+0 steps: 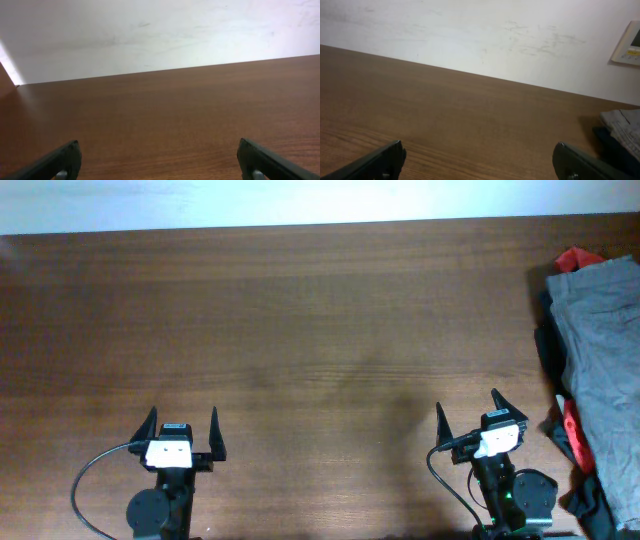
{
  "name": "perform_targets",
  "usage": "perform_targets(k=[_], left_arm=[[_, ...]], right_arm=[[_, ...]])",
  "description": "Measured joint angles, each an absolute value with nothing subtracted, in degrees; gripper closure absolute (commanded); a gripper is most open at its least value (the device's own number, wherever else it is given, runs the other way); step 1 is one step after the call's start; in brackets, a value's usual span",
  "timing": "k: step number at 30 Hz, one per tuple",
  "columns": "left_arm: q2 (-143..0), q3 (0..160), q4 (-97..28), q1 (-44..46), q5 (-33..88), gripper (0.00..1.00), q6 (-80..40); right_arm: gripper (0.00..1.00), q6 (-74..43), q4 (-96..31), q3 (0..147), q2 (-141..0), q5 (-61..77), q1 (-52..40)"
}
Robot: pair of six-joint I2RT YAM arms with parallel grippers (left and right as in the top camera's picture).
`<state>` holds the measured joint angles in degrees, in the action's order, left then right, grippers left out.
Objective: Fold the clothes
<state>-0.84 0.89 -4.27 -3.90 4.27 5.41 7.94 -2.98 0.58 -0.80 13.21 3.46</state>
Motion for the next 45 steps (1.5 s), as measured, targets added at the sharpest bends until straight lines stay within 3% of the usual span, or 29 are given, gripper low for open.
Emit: perform_targets(k=[45], left_arm=[[-0.84, 0.89, -4.27, -3.9, 4.27, 0.01, 5.41]], right_arm=[[0.02, 7.97, -2.79, 0.58, -0.8, 15.92, 3.46]])
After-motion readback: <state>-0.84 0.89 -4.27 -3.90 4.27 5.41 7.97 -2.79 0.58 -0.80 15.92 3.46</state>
